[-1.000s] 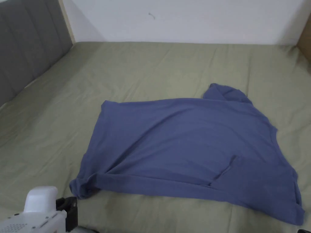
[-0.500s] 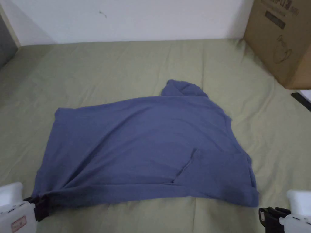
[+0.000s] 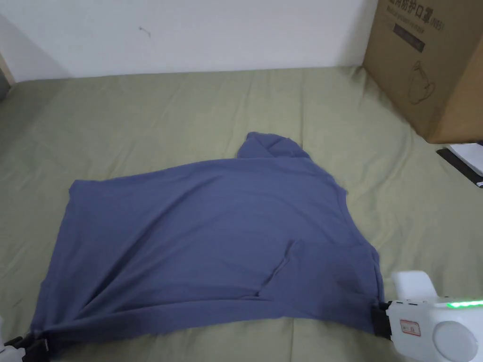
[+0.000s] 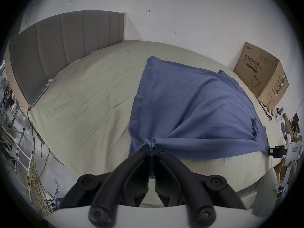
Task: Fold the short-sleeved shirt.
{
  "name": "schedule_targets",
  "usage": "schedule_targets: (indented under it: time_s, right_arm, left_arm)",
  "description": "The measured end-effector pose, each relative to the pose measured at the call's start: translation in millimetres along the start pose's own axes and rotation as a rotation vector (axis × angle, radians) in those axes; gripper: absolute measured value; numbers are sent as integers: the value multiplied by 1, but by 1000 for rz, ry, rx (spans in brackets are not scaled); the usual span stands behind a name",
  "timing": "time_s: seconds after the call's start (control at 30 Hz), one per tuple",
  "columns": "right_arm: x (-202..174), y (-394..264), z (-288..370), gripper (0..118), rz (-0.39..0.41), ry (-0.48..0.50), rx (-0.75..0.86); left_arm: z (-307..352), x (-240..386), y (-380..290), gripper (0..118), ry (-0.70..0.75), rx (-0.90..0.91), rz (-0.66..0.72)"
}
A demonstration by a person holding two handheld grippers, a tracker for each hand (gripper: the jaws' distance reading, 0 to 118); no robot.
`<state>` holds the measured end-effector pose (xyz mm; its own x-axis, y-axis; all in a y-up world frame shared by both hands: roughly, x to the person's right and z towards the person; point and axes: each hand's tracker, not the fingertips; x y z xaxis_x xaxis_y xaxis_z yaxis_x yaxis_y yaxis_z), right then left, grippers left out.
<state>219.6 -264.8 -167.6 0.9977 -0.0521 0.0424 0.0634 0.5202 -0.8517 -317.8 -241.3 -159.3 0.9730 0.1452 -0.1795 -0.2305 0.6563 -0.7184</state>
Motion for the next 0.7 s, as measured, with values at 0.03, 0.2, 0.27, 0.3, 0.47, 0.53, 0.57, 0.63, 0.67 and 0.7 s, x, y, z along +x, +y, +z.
schedule_targets:
  time_s: [0.03,0.2,0.27,0.3,0.47,0.53,0.57,0.63,0.67,0.7]
  right_arm:
    - [-4,1,7,5,25,-9,34]
    - [-10,13,54,5,36,-1,145]
    - [-10,27,67,5,52,16,177]
    - [-10,37,71,5,53,23,191]
    - [-7,107,52,5,82,6,227]
    - [-3,138,35,5,62,13,222]
    - [-3,152,24,5,60,10,223]
    - [-2,178,0,5,57,-13,199]
    - [-1,190,-13,5,58,-31,189]
    - [-1,200,-24,5,49,-39,172]
  left_arm:
    - [0,-1,1,4,3,-2,-6]
    - [4,-1,12,4,20,10,-54]
    - [7,2,21,4,21,22,-70]
    - [7,5,28,4,24,33,-79]
    - [-13,13,77,4,41,58,-83]
    - [-29,16,98,4,47,49,-89]
    - [-40,17,108,4,46,50,-88]
    - [-60,22,128,4,48,20,-84]
    - [-72,25,135,4,43,19,-90]
    - [-83,27,140,4,38,-1,-104]
